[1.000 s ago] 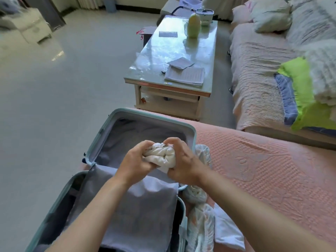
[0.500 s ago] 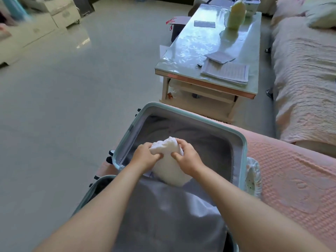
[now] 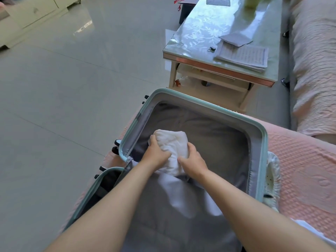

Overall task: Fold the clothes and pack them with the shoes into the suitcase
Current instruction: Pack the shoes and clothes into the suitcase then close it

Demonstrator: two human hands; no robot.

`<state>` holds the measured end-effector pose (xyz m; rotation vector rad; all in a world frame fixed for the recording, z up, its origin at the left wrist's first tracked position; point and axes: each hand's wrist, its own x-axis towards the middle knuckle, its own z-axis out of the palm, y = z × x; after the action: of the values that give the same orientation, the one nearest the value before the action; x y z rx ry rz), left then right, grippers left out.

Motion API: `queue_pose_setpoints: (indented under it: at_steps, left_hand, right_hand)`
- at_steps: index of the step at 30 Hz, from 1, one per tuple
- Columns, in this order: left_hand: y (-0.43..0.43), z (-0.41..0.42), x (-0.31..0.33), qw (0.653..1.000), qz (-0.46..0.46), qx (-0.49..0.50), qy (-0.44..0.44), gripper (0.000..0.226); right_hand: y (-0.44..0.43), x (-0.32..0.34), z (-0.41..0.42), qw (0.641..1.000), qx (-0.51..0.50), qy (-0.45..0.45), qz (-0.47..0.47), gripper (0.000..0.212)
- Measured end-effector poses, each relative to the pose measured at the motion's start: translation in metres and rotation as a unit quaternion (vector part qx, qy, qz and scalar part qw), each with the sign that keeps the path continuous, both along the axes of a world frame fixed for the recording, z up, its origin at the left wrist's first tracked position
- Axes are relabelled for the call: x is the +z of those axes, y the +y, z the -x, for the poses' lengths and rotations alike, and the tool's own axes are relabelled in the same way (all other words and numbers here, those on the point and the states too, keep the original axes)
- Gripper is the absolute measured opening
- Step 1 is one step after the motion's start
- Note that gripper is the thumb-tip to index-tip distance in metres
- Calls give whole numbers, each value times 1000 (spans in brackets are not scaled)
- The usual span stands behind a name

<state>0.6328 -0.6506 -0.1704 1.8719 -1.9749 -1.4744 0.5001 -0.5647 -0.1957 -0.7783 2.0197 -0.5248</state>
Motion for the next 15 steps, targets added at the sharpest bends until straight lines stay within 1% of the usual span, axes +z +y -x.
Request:
queue_pose_setpoints:
  at_steps: [2, 4, 5, 6, 7, 8, 9, 11, 13, 14, 15]
  left_hand:
    - [-6, -3, 4, 998, -18, 44, 36, 91]
    - [-11, -5, 5, 994, -36, 87, 50, 91]
    - [-13, -6, 4, 992, -50, 98, 59, 90]
    - [-14, -7, 3, 990, -60, 103, 74, 87]
    - [-13, -6, 2, 989, -65, 101, 89, 85]
    - [-11, -5, 1, 988, -64, 93, 102, 84]
    - [-9, -5, 1, 989, -62, 80, 110, 83]
    - [-2, -2, 5, 989, -48, 55, 129, 83]
    - [-1, 0, 13, 987, 7, 56, 151, 85]
    - [-3, -1, 17, 984, 67, 61, 154, 89]
    - [-6, -2, 22, 978, 136, 60, 148, 92]
  right_hand:
    - [1, 4, -8, 999, -24, -42, 11, 89]
    - [-2, 9, -13, 990, -99, -96, -10, 100]
    - [-4, 11, -11, 980, -143, -138, -28, 102]
    - [-8, 10, -7, 967, -171, -185, -43, 93]
    - [-10, 13, -4, 960, -174, -213, -50, 75]
    - [-13, 18, -1, 959, -165, -227, -41, 56]
    - [-15, 20, 1, 963, -150, -222, -20, 47]
    - [-19, 30, 5, 981, -114, -157, 29, 44]
    - [-25, 44, 6, 993, -58, -28, 100, 38]
    - [-28, 51, 7, 986, -20, 67, 154, 36]
    - [-31, 56, 8, 956, 19, 186, 226, 34]
